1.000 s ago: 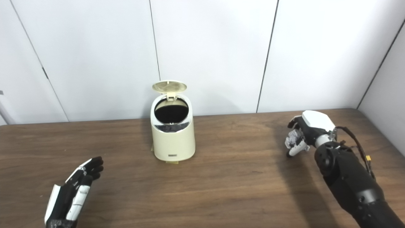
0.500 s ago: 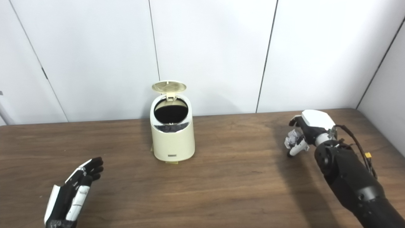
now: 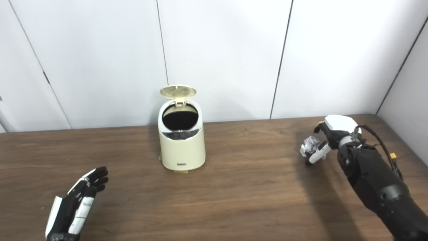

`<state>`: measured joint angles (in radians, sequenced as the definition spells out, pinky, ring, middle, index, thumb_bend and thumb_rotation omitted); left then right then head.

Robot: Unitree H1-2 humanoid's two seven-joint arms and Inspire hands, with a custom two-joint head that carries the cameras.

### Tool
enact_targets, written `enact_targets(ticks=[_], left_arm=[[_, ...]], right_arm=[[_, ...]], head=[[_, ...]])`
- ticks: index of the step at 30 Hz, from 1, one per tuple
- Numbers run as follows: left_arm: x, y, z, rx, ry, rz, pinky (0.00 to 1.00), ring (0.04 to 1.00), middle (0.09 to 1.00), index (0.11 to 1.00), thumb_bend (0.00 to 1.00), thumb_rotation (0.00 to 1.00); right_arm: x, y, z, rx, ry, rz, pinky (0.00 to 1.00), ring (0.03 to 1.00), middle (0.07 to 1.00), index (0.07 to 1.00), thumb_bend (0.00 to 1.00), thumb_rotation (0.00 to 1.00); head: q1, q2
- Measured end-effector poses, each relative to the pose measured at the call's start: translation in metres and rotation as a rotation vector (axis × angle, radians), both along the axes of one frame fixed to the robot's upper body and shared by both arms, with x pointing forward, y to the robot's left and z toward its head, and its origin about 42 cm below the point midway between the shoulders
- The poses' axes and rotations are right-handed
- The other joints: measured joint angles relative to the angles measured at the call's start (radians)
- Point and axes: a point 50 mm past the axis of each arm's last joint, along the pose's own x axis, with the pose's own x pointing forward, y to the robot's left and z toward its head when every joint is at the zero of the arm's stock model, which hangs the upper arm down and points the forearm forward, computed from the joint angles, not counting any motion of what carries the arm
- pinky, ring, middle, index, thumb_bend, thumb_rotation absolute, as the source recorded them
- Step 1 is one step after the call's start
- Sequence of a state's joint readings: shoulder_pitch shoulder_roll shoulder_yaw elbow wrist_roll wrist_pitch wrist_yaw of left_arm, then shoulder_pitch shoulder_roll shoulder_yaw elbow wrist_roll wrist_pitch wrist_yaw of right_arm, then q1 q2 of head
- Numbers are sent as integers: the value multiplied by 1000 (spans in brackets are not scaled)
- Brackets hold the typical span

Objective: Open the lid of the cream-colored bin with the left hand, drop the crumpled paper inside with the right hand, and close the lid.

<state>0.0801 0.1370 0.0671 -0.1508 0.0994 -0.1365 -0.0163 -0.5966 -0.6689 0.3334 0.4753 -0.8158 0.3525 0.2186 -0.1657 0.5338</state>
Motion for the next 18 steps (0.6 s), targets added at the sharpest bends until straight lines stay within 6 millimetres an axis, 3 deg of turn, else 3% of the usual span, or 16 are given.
enact_targets(ticks=[18], left_arm=[[0,0,0,10,0,4,817,816,835,852,718,861]], right_arm=[[-1,-2,0,10,9,-6,776,821,838,785,897,328]], head=[[5,0]])
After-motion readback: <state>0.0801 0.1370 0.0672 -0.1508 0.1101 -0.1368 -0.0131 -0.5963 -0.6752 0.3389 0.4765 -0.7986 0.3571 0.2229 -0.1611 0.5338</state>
